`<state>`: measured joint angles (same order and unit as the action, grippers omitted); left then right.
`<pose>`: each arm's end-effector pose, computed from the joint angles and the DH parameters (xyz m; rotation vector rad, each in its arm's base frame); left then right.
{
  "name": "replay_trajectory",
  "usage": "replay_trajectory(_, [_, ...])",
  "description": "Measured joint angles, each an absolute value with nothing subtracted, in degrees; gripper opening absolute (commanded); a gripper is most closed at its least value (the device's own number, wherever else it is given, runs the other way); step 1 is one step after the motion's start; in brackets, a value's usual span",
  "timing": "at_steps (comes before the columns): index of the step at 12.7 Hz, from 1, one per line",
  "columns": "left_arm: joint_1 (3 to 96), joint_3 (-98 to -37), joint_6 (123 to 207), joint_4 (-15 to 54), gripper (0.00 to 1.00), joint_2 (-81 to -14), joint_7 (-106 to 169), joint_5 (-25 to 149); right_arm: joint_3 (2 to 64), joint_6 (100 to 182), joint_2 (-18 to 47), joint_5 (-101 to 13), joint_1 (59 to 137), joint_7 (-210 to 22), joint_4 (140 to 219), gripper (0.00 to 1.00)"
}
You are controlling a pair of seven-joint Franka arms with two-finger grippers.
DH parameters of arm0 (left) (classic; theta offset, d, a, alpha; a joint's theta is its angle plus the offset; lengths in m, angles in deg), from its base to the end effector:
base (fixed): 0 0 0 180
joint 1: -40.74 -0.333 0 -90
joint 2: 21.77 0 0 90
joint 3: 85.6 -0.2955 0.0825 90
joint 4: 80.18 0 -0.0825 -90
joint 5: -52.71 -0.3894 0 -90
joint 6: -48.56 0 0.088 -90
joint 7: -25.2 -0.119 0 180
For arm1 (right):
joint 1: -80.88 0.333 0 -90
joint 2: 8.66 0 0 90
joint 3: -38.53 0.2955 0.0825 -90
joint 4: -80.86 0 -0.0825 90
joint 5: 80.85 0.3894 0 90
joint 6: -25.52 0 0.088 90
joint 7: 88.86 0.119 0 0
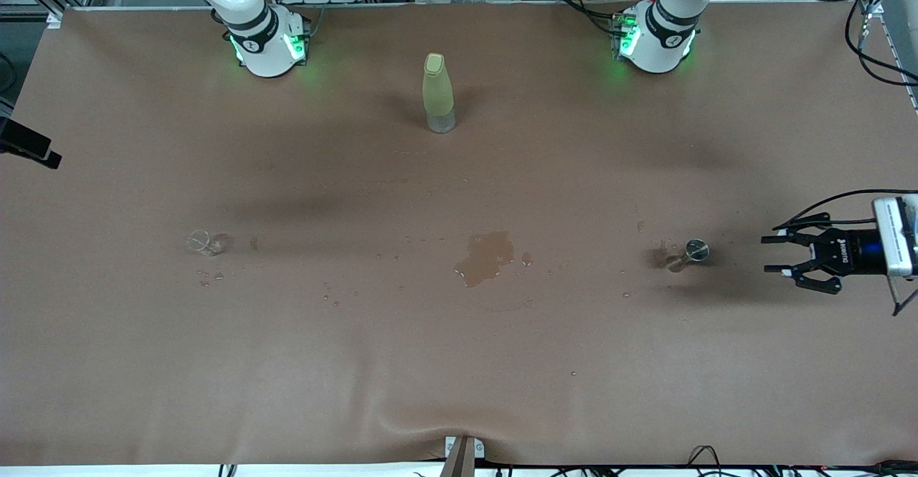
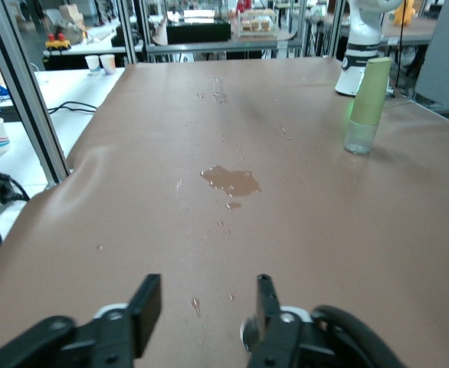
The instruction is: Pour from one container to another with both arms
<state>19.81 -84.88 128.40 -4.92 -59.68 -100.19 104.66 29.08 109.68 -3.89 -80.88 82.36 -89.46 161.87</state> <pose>0.6600 0.1336 0.3379 1.4372 -1.6695 0.8779 0.5684 -0.0755 0.6107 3.1227 -0.2006 -0.0440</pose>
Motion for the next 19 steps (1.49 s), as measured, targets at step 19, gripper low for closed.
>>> replay_trajectory(19, [33.28,-84.58,143.36,-5.27,1.0,-45.14,-2.33,65.15,28.55,112.31,-3.43,-77.85,82.92,-96.18,162.77,1.0])
